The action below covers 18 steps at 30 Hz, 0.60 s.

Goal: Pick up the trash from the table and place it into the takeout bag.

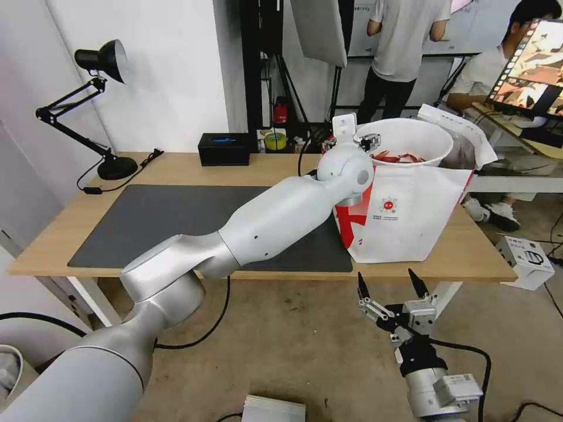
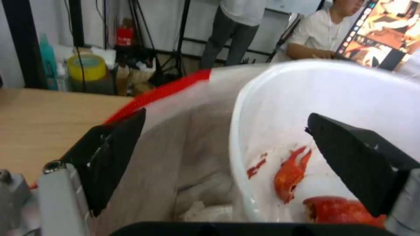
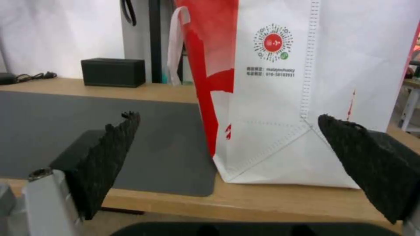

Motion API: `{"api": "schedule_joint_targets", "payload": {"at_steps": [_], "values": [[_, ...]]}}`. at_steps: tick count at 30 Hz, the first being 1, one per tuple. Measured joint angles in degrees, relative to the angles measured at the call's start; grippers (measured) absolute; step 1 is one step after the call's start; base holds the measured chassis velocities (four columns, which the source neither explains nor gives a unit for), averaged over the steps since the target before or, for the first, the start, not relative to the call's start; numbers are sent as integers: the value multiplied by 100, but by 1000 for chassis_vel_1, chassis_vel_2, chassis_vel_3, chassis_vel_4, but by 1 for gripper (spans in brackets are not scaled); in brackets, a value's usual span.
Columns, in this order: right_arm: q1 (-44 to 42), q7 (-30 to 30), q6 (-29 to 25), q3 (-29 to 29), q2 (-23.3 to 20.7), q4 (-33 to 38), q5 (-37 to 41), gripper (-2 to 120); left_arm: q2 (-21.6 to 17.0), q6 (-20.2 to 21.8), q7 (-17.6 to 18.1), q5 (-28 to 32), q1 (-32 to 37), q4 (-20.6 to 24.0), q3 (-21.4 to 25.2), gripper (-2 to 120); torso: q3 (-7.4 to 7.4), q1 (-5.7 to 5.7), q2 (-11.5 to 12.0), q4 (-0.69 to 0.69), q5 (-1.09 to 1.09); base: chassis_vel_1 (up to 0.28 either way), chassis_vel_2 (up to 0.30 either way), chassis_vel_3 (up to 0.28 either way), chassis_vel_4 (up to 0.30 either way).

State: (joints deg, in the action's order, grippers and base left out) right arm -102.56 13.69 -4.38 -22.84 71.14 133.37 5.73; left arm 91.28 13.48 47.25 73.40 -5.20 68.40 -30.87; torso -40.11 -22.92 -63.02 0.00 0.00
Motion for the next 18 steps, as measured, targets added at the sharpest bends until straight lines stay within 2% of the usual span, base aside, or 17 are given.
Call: {"api": "schedule_joint_targets", "payload": {"at_steps": [13, 18], "values": [[0, 0, 0, 0, 0, 0, 0, 100, -6, -122, -93, -69, -295, 251, -16, 100, 0, 0, 0, 0, 0, 0, 0, 0, 0], [0, 0, 0, 0, 0, 0, 0, 100, -260, -118, -296, -50, -483, 483, -98, 100, 0, 0, 0, -1, 0, 0, 0, 0, 0]]}}
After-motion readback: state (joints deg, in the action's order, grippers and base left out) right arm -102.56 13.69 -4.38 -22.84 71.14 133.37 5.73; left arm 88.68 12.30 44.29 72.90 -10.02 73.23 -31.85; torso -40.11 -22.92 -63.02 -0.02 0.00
